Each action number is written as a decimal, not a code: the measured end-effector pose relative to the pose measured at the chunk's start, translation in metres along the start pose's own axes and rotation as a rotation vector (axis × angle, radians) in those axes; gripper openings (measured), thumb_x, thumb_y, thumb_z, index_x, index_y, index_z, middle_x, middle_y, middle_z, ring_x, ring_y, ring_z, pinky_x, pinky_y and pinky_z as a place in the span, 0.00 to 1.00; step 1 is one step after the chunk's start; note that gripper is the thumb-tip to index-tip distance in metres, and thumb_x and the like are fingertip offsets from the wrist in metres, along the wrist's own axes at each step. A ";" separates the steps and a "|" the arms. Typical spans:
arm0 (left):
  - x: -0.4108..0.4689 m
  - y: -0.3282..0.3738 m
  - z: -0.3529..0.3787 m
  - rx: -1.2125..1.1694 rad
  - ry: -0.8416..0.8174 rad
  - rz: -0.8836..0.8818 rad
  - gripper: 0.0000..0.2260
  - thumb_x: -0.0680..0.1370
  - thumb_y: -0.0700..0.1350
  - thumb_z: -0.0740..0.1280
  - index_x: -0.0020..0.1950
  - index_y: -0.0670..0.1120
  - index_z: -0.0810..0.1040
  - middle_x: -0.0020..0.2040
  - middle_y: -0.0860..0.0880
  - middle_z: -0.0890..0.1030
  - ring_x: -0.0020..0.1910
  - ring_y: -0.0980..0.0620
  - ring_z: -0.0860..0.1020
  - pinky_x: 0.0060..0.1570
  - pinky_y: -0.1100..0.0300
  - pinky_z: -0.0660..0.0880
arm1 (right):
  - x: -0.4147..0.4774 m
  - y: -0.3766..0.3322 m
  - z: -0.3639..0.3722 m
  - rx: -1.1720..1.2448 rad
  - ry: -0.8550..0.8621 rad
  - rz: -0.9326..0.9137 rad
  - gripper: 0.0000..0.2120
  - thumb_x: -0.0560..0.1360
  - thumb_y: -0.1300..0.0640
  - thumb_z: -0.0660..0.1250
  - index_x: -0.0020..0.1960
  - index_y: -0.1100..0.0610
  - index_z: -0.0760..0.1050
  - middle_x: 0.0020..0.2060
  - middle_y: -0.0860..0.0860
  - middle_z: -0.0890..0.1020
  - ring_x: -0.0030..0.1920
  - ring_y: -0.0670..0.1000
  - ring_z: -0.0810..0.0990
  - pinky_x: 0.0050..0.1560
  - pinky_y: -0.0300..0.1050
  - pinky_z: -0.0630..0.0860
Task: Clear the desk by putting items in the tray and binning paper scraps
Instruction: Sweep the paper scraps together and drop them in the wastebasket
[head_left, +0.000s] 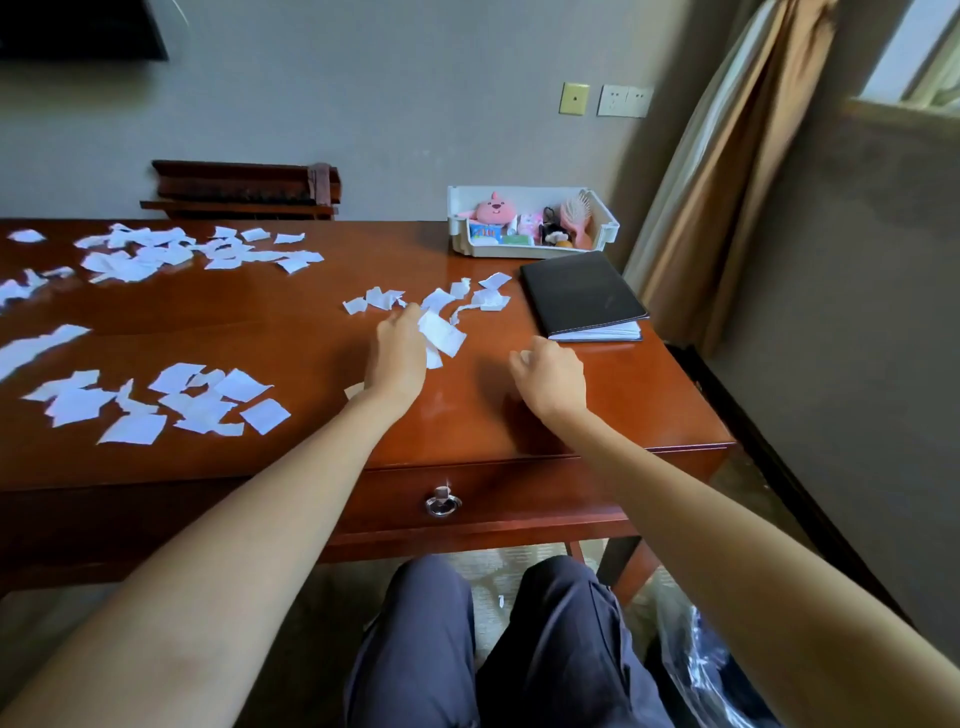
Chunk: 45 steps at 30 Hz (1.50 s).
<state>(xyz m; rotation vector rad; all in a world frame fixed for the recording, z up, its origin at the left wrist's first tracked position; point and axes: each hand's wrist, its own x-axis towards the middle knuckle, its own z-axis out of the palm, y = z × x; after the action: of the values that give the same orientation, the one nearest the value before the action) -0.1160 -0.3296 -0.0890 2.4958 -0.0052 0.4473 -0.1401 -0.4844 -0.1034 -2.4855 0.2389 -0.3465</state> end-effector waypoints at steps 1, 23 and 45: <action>0.002 0.007 -0.002 -0.050 -0.006 -0.025 0.17 0.81 0.32 0.53 0.68 0.38 0.69 0.62 0.38 0.75 0.58 0.42 0.76 0.48 0.55 0.75 | 0.001 -0.001 -0.003 0.031 0.017 0.019 0.15 0.77 0.56 0.58 0.33 0.58 0.63 0.40 0.60 0.79 0.41 0.60 0.74 0.41 0.43 0.65; -0.139 0.219 0.132 -0.457 -0.474 0.211 0.10 0.79 0.39 0.59 0.38 0.39 0.71 0.47 0.34 0.78 0.49 0.38 0.74 0.36 0.58 0.55 | -0.051 0.213 -0.131 0.468 0.509 0.560 0.16 0.69 0.59 0.59 0.28 0.54 0.54 0.25 0.49 0.60 0.31 0.53 0.61 0.32 0.47 0.60; -0.233 0.235 0.433 0.182 -1.254 0.300 0.14 0.79 0.34 0.54 0.62 0.35 0.72 0.62 0.35 0.75 0.61 0.38 0.73 0.57 0.50 0.68 | -0.112 0.508 -0.022 0.247 0.040 1.272 0.17 0.78 0.54 0.57 0.32 0.58 0.66 0.33 0.56 0.73 0.41 0.56 0.72 0.42 0.44 0.66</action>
<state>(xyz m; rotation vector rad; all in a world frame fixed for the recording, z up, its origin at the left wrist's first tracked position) -0.2235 -0.7877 -0.3624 2.5250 -0.8486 -1.0800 -0.2985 -0.8733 -0.4114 -1.6421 1.5457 0.1216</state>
